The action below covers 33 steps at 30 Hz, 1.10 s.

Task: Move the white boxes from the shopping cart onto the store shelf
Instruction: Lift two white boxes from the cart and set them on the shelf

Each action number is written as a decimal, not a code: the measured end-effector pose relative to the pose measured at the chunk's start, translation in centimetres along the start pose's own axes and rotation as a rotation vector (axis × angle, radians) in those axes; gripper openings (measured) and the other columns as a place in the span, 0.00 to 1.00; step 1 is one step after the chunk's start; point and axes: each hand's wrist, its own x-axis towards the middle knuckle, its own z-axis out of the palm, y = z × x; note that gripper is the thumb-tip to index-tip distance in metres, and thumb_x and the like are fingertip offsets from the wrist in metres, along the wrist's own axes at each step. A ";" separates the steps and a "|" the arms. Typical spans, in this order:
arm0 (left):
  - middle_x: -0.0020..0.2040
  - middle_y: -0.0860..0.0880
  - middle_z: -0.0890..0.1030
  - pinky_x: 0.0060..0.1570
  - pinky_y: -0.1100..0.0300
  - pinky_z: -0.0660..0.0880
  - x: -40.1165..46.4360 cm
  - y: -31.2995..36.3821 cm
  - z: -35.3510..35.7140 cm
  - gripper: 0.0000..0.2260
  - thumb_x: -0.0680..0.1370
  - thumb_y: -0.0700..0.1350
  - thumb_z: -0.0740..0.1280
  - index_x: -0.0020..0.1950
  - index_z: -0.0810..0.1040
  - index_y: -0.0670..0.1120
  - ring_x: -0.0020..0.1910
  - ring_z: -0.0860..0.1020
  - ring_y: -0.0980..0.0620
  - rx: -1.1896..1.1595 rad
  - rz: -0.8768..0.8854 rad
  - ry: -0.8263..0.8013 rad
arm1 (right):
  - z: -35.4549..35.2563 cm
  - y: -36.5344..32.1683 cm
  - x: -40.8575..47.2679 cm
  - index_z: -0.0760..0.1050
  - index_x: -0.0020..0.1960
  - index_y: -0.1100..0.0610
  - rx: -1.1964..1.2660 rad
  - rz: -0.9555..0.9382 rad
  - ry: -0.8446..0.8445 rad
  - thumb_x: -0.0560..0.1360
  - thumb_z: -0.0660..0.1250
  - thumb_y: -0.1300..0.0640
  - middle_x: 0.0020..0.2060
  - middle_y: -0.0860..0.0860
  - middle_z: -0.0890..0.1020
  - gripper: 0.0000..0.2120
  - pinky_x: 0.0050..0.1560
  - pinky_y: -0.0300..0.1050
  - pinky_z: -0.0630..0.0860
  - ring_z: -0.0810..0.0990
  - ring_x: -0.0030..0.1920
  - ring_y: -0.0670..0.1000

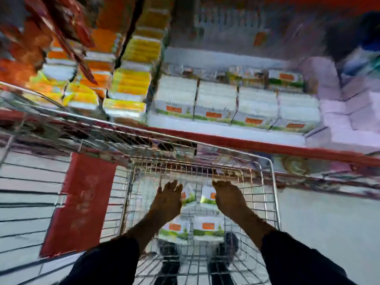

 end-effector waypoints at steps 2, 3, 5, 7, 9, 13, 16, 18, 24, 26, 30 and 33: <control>0.78 0.41 0.60 0.73 0.42 0.61 1.9 -0.6 0.8 0.26 0.81 0.45 0.61 0.78 0.57 0.44 0.75 0.60 0.41 -0.021 -0.015 -0.059 | 0.9 0.6 1.5 0.65 0.71 0.60 -0.063 0.013 -0.019 0.76 0.64 0.61 0.62 0.59 0.77 0.24 0.57 0.52 0.74 0.75 0.60 0.62; 0.77 0.41 0.63 0.71 0.41 0.63 2.6 -0.9 1.2 0.27 0.80 0.43 0.63 0.77 0.59 0.44 0.74 0.63 0.40 -0.026 -0.025 -0.065 | 1.2 0.9 2.0 0.66 0.70 0.59 -0.101 0.025 -0.036 0.76 0.64 0.60 0.61 0.58 0.77 0.24 0.56 0.51 0.74 0.75 0.60 0.60; 0.73 0.41 0.68 0.68 0.42 0.68 4.0 -1.3 1.8 0.28 0.77 0.41 0.65 0.76 0.61 0.44 0.71 0.67 0.40 -0.081 -0.039 -0.079 | 1.5 1.4 3.1 0.66 0.69 0.57 -0.123 0.036 -0.102 0.76 0.65 0.58 0.61 0.56 0.77 0.22 0.57 0.51 0.73 0.74 0.61 0.58; 0.69 0.41 0.72 0.64 0.45 0.72 4.6 -1.3 2.4 0.29 0.76 0.39 0.67 0.76 0.62 0.44 0.67 0.71 0.40 -0.139 -0.060 -0.086 | 2.2 1.9 3.8 0.68 0.67 0.57 -0.124 0.021 -0.119 0.77 0.65 0.58 0.61 0.56 0.76 0.20 0.59 0.51 0.72 0.73 0.62 0.58; 0.66 0.41 0.74 0.61 0.47 0.74 5.1 -1.4 2.3 0.29 0.74 0.36 0.68 0.74 0.65 0.44 0.64 0.73 0.40 -0.181 -0.070 -0.065 | 2.4 2.3 4.0 0.70 0.66 0.56 -0.117 0.019 -0.125 0.76 0.66 0.57 0.61 0.55 0.76 0.19 0.58 0.52 0.73 0.74 0.62 0.57; 0.61 0.39 0.76 0.59 0.51 0.74 5.4 -1.8 2.2 0.20 0.74 0.36 0.69 0.66 0.74 0.40 0.60 0.76 0.40 -0.296 -0.055 -0.007 | 2.1 2.5 4.1 0.74 0.61 0.55 0.035 0.036 -0.103 0.75 0.66 0.58 0.59 0.55 0.77 0.15 0.58 0.50 0.73 0.74 0.61 0.57; 0.56 0.39 0.80 0.57 0.53 0.75 4.5 -2.0 1.4 0.14 0.73 0.31 0.69 0.57 0.81 0.40 0.57 0.78 0.40 -0.359 -0.010 0.065 | 1.3 2.1 3.2 0.78 0.54 0.57 0.207 0.034 -0.009 0.72 0.71 0.60 0.53 0.56 0.81 0.11 0.56 0.49 0.74 0.77 0.57 0.58; 0.51 0.39 0.82 0.55 0.48 0.77 3.5 -1.8 0.5 0.13 0.70 0.28 0.69 0.52 0.83 0.39 0.54 0.79 0.39 -0.382 0.061 0.138 | 0.6 1.7 2.3 0.81 0.49 0.58 0.287 0.025 0.064 0.68 0.73 0.64 0.49 0.58 0.83 0.10 0.54 0.51 0.75 0.79 0.54 0.60; 0.55 0.45 0.81 0.55 0.50 0.79 -1.5 -0.2 -4.9 0.17 0.72 0.27 0.67 0.54 0.83 0.45 0.55 0.79 0.45 -0.286 0.135 0.324 | -4.5 -0.5 -1.1 0.80 0.46 0.56 0.203 -0.007 0.249 0.64 0.74 0.65 0.45 0.54 0.84 0.12 0.47 0.49 0.78 0.81 0.48 0.59; 0.54 0.46 0.80 0.53 0.50 0.80 -3.4 0.0 -7.1 0.17 0.71 0.28 0.68 0.55 0.82 0.45 0.53 0.79 0.46 -0.254 0.150 0.401 | -7.3 -1.2 -2.5 0.80 0.47 0.55 0.147 0.000 0.321 0.65 0.74 0.65 0.45 0.52 0.84 0.12 0.47 0.49 0.78 0.81 0.48 0.57; 0.51 0.47 0.81 0.47 0.50 0.81 -7.0 0.5 -12.2 0.20 0.66 0.26 0.71 0.53 0.82 0.45 0.49 0.80 0.45 -0.194 0.168 0.548 | -13.0 -2.2 -5.6 0.79 0.47 0.53 0.156 -0.012 0.450 0.66 0.73 0.63 0.47 0.50 0.83 0.12 0.45 0.49 0.80 0.81 0.48 0.55; 0.49 0.48 0.80 0.43 0.50 0.81 -8.9 1.1 -16.1 0.20 0.66 0.25 0.70 0.52 0.82 0.44 0.47 0.79 0.46 -0.193 0.226 0.642 | -17.6 -3.0 -7.6 0.80 0.46 0.52 0.167 0.005 0.543 0.64 0.75 0.62 0.44 0.49 0.82 0.13 0.42 0.45 0.78 0.81 0.47 0.53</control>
